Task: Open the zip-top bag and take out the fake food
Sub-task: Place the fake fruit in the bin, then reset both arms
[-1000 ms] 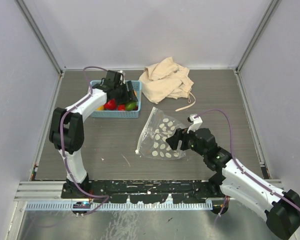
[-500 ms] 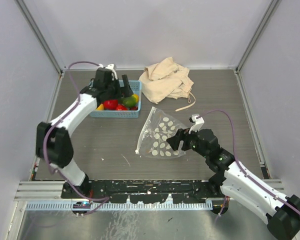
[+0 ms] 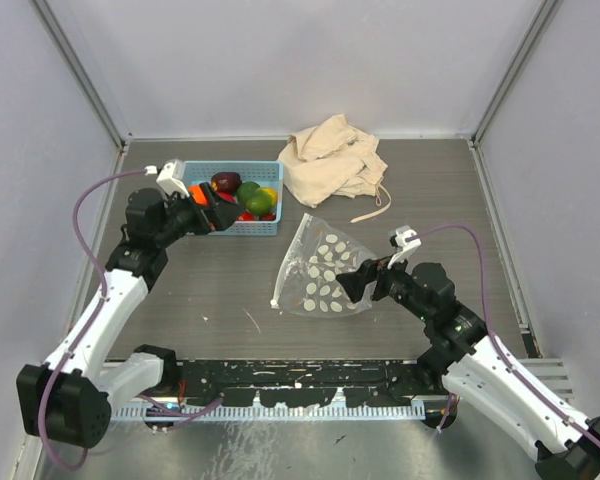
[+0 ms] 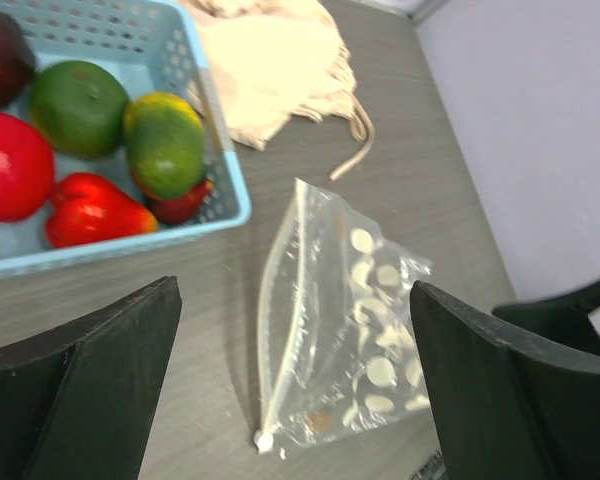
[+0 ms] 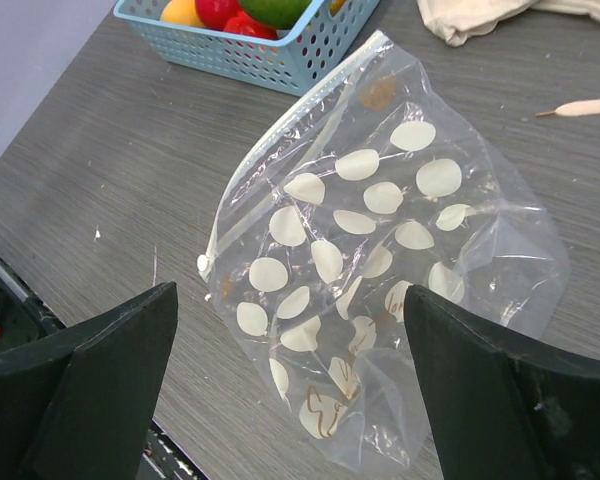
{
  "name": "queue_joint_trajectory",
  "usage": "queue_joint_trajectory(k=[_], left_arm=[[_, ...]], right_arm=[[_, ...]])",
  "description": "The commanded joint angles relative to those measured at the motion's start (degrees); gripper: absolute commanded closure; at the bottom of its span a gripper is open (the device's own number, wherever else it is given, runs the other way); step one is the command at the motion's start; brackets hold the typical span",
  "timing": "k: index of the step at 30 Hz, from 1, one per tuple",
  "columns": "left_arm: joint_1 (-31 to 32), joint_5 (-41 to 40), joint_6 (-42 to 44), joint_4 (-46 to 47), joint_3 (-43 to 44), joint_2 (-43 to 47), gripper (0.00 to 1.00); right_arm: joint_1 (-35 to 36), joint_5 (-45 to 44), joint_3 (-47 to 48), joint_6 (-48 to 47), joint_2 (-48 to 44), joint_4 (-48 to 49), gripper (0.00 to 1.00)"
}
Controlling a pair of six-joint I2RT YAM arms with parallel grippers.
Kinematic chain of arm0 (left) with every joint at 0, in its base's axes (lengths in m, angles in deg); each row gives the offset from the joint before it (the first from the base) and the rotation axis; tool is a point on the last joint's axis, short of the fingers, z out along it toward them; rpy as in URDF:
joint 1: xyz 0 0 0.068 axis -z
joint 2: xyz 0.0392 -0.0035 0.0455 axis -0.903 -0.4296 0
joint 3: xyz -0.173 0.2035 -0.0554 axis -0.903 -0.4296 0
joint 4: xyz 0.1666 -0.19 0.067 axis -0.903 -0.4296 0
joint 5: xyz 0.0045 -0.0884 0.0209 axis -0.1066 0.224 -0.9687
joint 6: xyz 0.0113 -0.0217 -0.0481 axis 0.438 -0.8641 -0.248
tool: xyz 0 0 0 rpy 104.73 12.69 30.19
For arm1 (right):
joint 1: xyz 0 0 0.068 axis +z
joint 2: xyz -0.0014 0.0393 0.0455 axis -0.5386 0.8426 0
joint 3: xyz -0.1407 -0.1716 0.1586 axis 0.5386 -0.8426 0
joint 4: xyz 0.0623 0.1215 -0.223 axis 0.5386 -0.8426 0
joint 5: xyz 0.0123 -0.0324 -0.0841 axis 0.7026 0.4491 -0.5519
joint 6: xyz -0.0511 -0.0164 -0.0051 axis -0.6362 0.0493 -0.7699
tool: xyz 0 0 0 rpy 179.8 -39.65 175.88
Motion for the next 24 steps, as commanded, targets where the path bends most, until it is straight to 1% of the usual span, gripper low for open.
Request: queue_joint_trajectory(k=[1, 5, 10, 13, 14, 16, 19, 24], left_arm=[[-0.24, 8.68, -0.62, -2.73, -1.53, 5.59, 0.02], [-0.20, 9.33, 0.00, -6.72, -3.32, 9.62, 0.02], [-0.19, 4.85, 2.80, -13.15, -1.63, 14.17, 0.02], [-0.21, 4.35, 4.19, -16.42, 1.31, 15.29, 0.02], [-0.23, 4.39, 4.59, -17.41, 2.46, 15.40, 0.02], [-0.20, 3.31, 5.25, -20.10, 4.75, 15.40, 0.02], [-0.19, 1.59, 6.58, -24.62, 8.11, 15.44, 0.02], [-0.22, 3.70, 6.87, -26.74, 11.94, 15.79, 0.02]], right_arm=[[0.08, -2.12, 4.01, -5.85, -4.15, -1.15, 0.00], [0.09, -5.30, 5.91, -7.83, -6.45, -2.57, 0.00], [0.05, -10.39, 11.53, -9.84, -5.38, -4.55, 0.00], [0.07, -15.33, 15.75, -12.04, -2.64, -6.41, 0.00], [0.11, -18.30, 17.31, -12.73, -1.06, -6.86, 0.00], [0.07, -20.04, 20.63, -13.79, 1.71, -8.13, 0.00], [0.10, -19.68, 26.06, -15.38, 6.49, -10.35, 0.00], [0.12, -19.58, 32.96, -16.87, 13.01, -12.33, 0.00]])
